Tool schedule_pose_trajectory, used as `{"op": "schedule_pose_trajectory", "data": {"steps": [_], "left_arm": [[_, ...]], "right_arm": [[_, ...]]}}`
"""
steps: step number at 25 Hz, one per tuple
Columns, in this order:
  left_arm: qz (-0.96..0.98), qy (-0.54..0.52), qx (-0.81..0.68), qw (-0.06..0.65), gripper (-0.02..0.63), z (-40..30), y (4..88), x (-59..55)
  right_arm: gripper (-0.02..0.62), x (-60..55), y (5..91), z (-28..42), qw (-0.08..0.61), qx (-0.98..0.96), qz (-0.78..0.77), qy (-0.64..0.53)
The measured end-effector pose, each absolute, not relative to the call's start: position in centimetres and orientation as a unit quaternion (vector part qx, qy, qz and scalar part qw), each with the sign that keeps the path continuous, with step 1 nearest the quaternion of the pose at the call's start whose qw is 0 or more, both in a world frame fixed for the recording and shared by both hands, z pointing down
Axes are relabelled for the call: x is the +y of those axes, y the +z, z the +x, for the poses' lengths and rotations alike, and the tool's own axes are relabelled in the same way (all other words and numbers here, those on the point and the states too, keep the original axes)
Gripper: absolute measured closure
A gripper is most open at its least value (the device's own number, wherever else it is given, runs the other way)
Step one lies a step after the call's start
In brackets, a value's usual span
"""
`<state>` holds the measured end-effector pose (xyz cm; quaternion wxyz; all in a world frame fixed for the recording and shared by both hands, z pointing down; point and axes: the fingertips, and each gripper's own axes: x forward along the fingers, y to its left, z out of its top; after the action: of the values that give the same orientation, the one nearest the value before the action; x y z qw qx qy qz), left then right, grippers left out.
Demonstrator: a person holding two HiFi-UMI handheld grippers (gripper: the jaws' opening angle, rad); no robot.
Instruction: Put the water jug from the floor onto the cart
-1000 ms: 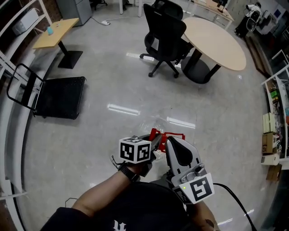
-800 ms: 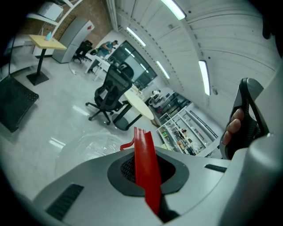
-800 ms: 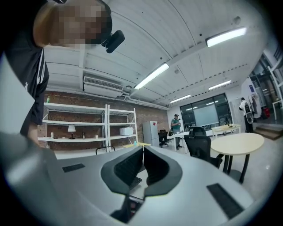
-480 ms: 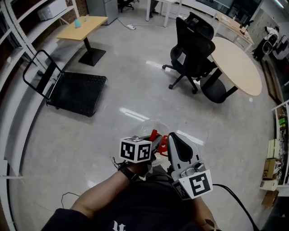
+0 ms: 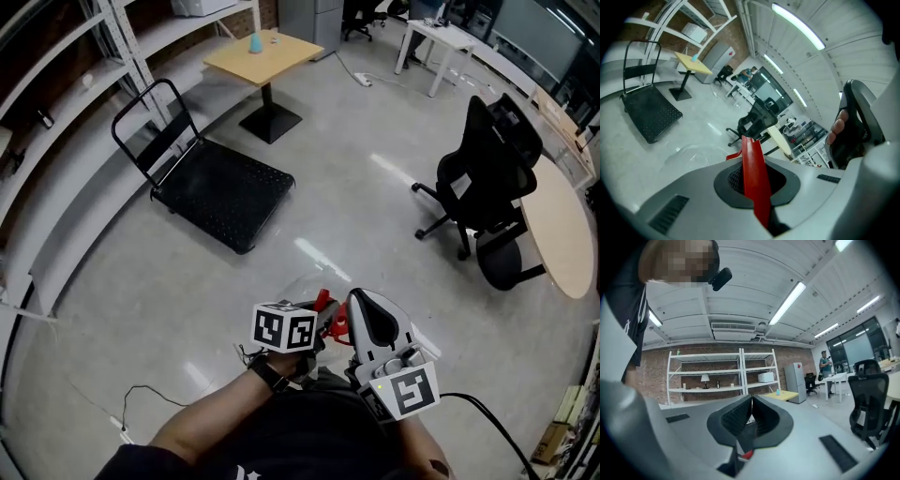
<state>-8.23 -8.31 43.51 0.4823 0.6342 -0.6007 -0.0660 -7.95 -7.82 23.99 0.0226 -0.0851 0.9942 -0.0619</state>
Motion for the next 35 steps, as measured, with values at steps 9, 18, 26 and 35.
{"op": "schedule_pose_trajectory", "data": {"steps": [9,18,26,35], "left_arm": [[0.590,-0.107,-0.648,0.470,0.603,-27.5,40.3,-9.9],[0.586,-0.156,-0.664,0.438,0.603,-48.2,38.9,-7.3],[0.626,-0.100,-0.614,0.470,0.603,-64.5,40.7,-5.0],[0.619,-0.065,-0.611,0.489,0.603,-80.6,44.3,-7.2]], "right_arm": [[0.592,-9.3,20.2,-27.5,0.028,0.997,0.015,-0.067],[0.592,-5.9,20.2,-47.0,0.040,0.997,0.030,-0.052],[0.592,-3.6,21.4,-63.8,0.025,0.996,-0.053,-0.067],[0.592,-8.5,22.3,-78.3,0.035,0.994,-0.064,-0.077]]}}
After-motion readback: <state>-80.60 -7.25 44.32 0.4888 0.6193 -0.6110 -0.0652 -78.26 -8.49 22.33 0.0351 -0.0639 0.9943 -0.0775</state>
